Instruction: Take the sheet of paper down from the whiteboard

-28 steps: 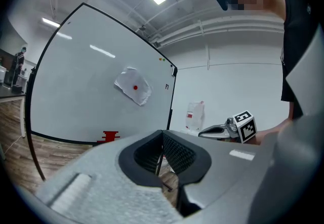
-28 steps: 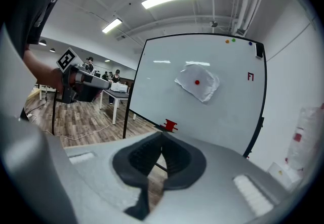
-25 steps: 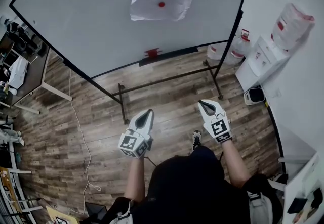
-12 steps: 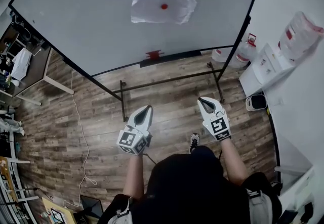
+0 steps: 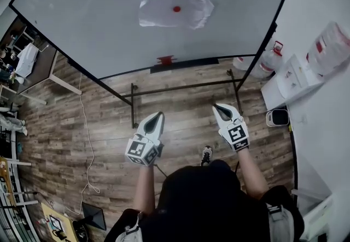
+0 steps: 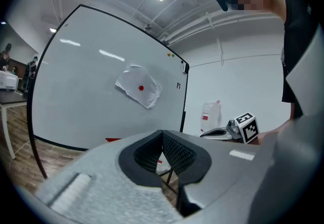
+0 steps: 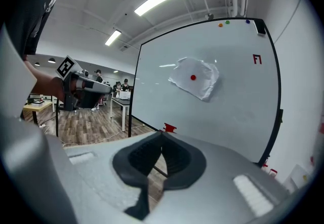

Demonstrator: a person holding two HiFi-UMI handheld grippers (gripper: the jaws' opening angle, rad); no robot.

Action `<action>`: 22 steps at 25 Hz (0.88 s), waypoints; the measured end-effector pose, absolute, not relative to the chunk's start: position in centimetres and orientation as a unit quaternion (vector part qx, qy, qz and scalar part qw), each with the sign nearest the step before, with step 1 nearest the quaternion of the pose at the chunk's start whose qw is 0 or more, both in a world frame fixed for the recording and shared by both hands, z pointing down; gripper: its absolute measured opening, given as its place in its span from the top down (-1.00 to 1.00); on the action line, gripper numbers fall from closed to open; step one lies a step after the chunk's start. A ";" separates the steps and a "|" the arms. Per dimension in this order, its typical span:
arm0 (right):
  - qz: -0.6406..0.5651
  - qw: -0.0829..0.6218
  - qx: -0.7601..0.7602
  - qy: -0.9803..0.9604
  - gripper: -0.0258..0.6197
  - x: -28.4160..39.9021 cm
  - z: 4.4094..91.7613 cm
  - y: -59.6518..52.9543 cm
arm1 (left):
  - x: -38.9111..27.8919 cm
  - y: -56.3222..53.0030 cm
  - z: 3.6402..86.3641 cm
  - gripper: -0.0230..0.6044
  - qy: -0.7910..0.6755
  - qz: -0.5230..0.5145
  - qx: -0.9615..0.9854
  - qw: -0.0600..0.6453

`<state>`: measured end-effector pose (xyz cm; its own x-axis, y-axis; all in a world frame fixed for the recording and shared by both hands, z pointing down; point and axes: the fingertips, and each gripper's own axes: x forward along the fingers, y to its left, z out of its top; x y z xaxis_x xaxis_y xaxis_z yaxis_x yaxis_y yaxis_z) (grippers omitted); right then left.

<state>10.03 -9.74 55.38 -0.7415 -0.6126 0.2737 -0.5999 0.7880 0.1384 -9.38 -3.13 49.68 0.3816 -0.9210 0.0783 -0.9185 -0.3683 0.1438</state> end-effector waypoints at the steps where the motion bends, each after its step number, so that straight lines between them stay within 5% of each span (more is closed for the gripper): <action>1: -0.021 0.154 0.320 -0.935 0.91 10.1 55.4 -10.0 | -9.2 -3.3 49.7 0.90 -0.559 -0.007 0.825 0.082; 22: -0.019 0.134 0.256 -0.957 0.91 12.1 55.9 -15.6 | -5.3 -6.7 48.9 0.90 -0.611 -0.001 0.788 0.076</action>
<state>12.06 -15.62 55.87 -0.8330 -0.4949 0.2473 -0.4846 0.8684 0.1056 -5.28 -6.72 48.93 0.2540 -0.9629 0.0908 -0.9625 -0.2425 0.1214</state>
